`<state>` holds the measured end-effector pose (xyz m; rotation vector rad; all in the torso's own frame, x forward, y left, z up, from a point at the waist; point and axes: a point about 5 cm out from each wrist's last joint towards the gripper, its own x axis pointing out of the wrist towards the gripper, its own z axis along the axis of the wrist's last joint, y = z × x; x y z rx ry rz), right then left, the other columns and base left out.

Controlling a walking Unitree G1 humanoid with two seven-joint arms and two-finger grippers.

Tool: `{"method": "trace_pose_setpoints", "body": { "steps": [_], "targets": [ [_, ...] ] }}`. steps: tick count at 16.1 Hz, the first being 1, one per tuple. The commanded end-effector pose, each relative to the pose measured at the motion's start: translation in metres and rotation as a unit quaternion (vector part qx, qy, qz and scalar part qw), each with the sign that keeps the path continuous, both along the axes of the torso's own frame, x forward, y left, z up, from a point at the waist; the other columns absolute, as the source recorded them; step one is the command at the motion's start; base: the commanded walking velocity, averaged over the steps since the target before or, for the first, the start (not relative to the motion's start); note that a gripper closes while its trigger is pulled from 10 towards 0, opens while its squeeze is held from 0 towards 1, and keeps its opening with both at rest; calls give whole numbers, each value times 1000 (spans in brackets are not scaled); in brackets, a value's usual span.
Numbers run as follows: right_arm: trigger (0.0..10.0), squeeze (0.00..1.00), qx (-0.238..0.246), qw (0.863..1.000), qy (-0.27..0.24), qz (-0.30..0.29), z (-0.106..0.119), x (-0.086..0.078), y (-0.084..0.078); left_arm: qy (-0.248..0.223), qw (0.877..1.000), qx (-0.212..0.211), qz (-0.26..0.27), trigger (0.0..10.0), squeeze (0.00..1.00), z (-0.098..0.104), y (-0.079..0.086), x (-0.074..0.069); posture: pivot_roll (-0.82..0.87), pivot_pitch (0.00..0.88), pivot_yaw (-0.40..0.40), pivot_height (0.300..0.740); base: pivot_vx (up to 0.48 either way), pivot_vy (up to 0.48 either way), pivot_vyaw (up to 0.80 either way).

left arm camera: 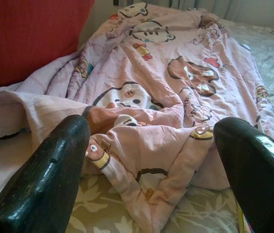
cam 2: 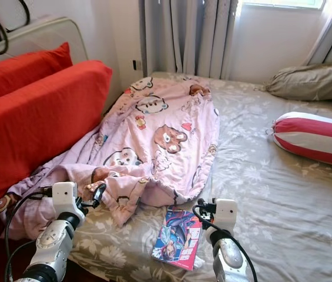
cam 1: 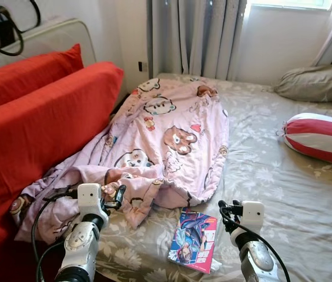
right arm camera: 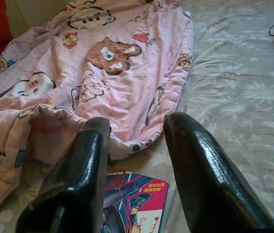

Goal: Clean up the room

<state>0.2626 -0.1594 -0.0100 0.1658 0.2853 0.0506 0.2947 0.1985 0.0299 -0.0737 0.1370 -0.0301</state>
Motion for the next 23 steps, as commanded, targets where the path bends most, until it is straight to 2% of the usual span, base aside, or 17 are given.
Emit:
{"method": "trace_pose_setpoints", "body": {
  "steps": [1,6,9,12,23],
  "targets": [
    [10000,0,-4,1000,4,4,-2,-2,-2,0,1000,4,-6,10000,0,1,0,0,-10,0,-17,673,0,0,0],
    [10000,0,-7,1000,24,6,-7,-4,2,10,1000,6,-15,10000,0,-3,-4,-1,-5,0,-15,673,0,0,0],
    [10000,0,-2,1000,17,11,-6,-4,1,11,1000,5,-16,10000,0,-3,-4,-1,-5,0,-17,646,0,0,0],
    [10000,0,-7,1000,26,6,-7,-4,-2,13,1000,7,-17,10000,0,-3,-4,-1,-2,0,-19,646,0,0,0],
    [10000,0,1,999,37,22,-9,-5,3,24,999,8,-36,10000,0,-5,-10,-1,8,0,-22,646,0,0,0]
  ]
}}
